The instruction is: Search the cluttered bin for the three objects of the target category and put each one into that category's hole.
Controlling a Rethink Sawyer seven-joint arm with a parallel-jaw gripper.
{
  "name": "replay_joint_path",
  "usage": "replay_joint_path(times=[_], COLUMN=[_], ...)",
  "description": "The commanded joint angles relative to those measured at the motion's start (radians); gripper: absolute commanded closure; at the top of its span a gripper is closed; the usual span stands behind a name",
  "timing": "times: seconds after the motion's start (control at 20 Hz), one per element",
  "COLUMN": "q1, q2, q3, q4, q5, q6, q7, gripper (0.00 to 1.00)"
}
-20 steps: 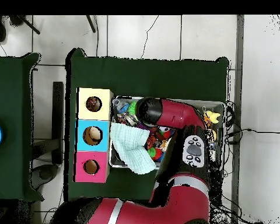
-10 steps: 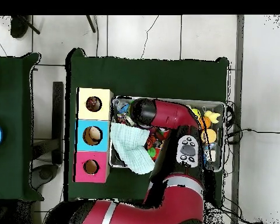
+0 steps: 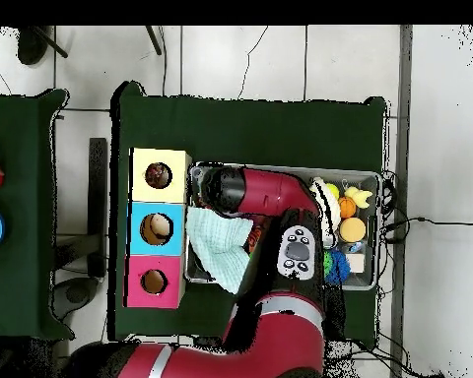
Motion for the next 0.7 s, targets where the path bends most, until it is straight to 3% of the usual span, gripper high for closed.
replay_joint_path(times=[0.05, 0.7], q1=[0.013, -0.004], q2=[0.029, 0.053], q3=[0.079, 0.115], q4=[0.05, 0.062], q5=[0.038, -0.001], q6=[-0.012, -0.082], q7=[0.171, 0.098], gripper=[0.0, 0.0])
